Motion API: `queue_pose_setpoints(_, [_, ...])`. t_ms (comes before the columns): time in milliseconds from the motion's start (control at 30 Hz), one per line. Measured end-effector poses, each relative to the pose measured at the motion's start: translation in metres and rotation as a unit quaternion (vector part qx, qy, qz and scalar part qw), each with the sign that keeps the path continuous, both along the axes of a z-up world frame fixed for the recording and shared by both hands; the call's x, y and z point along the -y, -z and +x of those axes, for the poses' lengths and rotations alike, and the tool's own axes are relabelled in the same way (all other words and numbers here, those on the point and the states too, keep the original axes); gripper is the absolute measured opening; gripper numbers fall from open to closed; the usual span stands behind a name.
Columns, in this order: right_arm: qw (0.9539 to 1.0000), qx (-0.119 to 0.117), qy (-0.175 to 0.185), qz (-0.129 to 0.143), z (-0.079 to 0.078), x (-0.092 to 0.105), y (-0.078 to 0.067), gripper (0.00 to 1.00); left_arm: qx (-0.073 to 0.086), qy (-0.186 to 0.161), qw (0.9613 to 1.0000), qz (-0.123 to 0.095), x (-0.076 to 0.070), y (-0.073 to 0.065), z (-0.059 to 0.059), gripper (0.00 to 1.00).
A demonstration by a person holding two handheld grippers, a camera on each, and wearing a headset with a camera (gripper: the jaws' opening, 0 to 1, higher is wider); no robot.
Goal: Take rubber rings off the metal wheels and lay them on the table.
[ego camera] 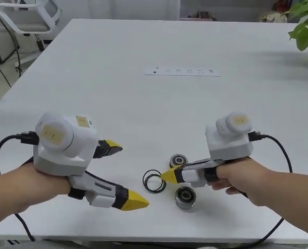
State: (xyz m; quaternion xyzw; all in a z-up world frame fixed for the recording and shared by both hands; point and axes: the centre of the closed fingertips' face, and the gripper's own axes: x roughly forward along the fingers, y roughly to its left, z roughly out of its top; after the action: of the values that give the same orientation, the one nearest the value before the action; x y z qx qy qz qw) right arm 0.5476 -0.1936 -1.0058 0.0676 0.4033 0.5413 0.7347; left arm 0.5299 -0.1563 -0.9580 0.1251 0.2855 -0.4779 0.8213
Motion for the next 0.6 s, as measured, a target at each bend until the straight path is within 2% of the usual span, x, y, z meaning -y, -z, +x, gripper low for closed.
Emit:
queue_pose_setpoints(200, [0.9998,0.008,-0.001,-0.017,0.0032,0.0039,0.0063,0.01,-0.001,0.0,1.0,0.003,-0.0025,0.001,0.0001,0.87])
queue_pose_setpoints(367, [0.9996,0.019,-0.001,-0.022,0.0055,0.0058,0.0074,0.07,-0.003,0.0,1.0,0.004,-0.0027,0.002,-0.0007,0.87])
queue_pose_setpoints(600, [0.9996,0.025,0.001,-0.014,0.005,0.0082,0.0011,0.12,-0.005,0.001,1.0,0.007,-0.0022,0.0034,-0.0011,0.87])
